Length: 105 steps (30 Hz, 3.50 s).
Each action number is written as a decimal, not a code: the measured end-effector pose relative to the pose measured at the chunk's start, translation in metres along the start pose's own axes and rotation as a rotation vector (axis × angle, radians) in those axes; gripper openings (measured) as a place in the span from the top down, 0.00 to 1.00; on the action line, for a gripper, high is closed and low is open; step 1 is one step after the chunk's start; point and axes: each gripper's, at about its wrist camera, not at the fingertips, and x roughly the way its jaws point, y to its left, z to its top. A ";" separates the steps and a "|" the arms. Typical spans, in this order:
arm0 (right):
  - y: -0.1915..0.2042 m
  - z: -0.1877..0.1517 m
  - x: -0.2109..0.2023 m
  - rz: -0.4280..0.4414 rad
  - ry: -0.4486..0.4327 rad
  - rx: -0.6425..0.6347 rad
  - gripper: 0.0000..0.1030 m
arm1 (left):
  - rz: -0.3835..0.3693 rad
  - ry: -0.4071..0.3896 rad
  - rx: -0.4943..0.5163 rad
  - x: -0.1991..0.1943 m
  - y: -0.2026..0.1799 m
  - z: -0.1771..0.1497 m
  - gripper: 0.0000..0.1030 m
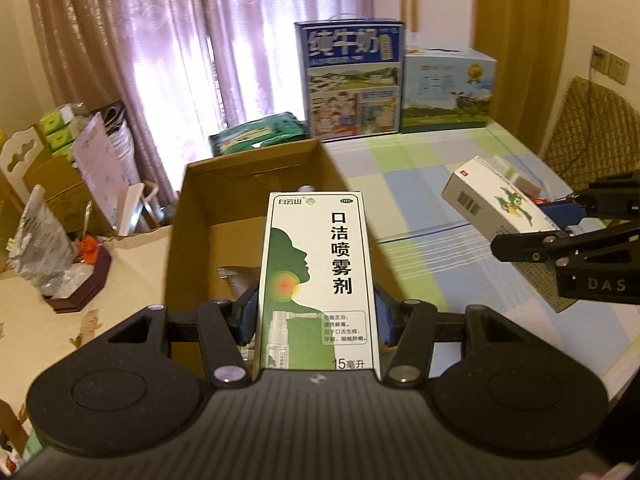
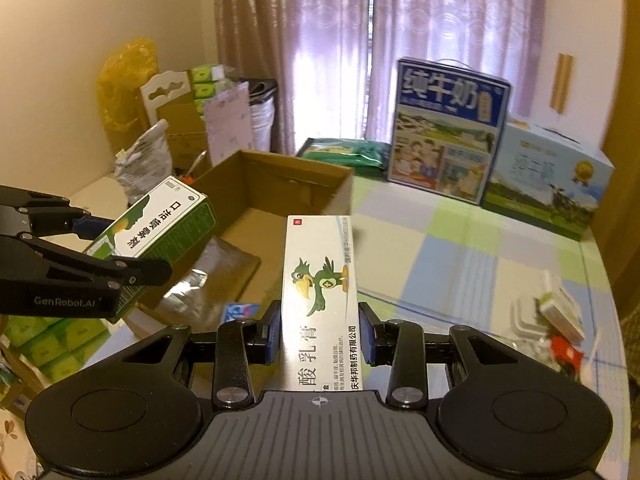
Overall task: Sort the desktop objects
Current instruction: 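Carry the spray box and ointment box toward the cardboard box with both tools, then open both tools to drop the two boxes into the cardboard box, then move both tools back over the table toward the remaining items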
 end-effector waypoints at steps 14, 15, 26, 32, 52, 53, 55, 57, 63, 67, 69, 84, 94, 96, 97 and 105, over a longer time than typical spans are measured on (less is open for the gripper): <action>0.044 0.028 0.045 0.062 0.019 -0.053 0.66 | 0.042 0.031 -0.045 0.013 0.059 -0.010 0.51; 0.046 0.029 0.049 0.065 0.021 -0.052 0.66 | 0.043 0.033 -0.048 0.014 0.062 -0.011 0.51; 0.050 0.032 0.082 0.081 0.047 -0.021 0.66 | 0.011 0.051 -0.074 0.043 0.070 -0.011 0.51; 0.049 0.036 0.095 0.081 0.051 -0.017 0.66 | 0.007 0.059 -0.073 0.059 0.071 -0.008 0.51; 0.050 0.039 0.118 0.087 0.069 0.011 0.66 | 0.028 0.060 -0.069 0.070 0.083 -0.008 0.50; 0.049 0.039 0.119 0.089 0.070 0.017 0.66 | 0.030 0.059 -0.072 0.069 0.084 -0.008 0.50; 0.047 0.041 0.121 0.094 0.073 0.030 0.66 | 0.032 0.055 -0.075 0.066 0.087 -0.010 0.49; 0.047 0.041 0.122 0.101 0.074 0.044 0.65 | 0.036 0.051 -0.076 0.063 0.090 -0.011 0.46; 0.048 0.050 0.125 0.124 0.064 0.062 0.65 | 0.050 0.049 -0.072 0.057 0.090 -0.013 0.41; 0.042 0.048 0.116 0.121 0.051 0.081 0.61 | 0.051 0.045 -0.067 0.052 0.087 -0.016 0.37; 0.036 0.044 0.109 0.113 0.046 0.097 0.56 | 0.045 0.038 -0.071 0.049 0.084 -0.016 0.34; -0.035 0.000 0.016 0.023 -0.038 0.199 0.19 | -0.005 -0.009 -0.034 0.015 0.029 -0.003 0.25; -0.101 -0.050 -0.039 -0.081 -0.050 0.275 0.05 | -0.062 -0.042 0.042 0.004 -0.042 0.015 0.12; -0.115 -0.058 -0.049 -0.099 -0.051 0.292 0.03 | -0.077 -0.046 0.063 0.005 -0.058 0.019 0.11; -0.121 -0.062 -0.053 -0.111 -0.053 0.301 0.02 | -0.084 -0.048 0.071 0.006 -0.065 0.021 0.09; -0.177 -0.088 -0.089 -0.208 -0.062 0.372 0.02 | -0.148 -0.035 0.145 0.022 -0.125 0.028 0.01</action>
